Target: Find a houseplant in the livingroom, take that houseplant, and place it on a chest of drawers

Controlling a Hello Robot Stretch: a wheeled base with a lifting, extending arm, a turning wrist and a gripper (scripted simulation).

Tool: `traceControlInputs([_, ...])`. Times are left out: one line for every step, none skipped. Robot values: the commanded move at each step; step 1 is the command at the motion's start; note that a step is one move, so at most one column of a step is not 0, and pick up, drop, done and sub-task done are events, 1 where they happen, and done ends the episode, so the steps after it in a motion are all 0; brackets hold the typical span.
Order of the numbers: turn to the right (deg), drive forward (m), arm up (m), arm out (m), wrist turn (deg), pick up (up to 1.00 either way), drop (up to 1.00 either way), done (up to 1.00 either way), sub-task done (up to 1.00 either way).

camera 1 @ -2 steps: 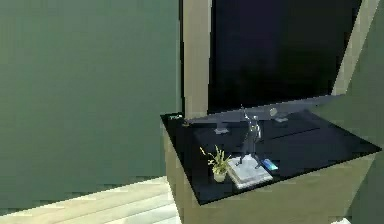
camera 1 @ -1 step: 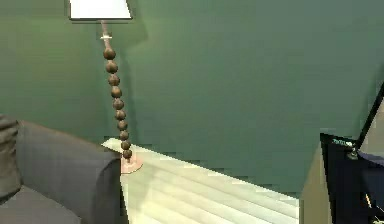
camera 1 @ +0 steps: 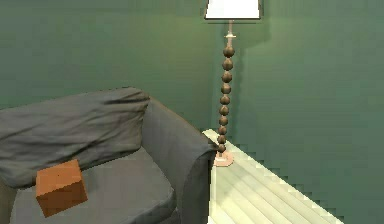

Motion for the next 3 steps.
traceControlInputs([0.0,0.0,0.5,0.0,0.0,0.0,0.0,0.0,0.0])
traceControlInputs([0.0,0.0,0.28,0.0,0.0,0.0,0.0,0.0,0.0])
traceControlInputs([0.0,0.0,0.0,0.48,0.0,0.0,0.0,0.0,0.0])
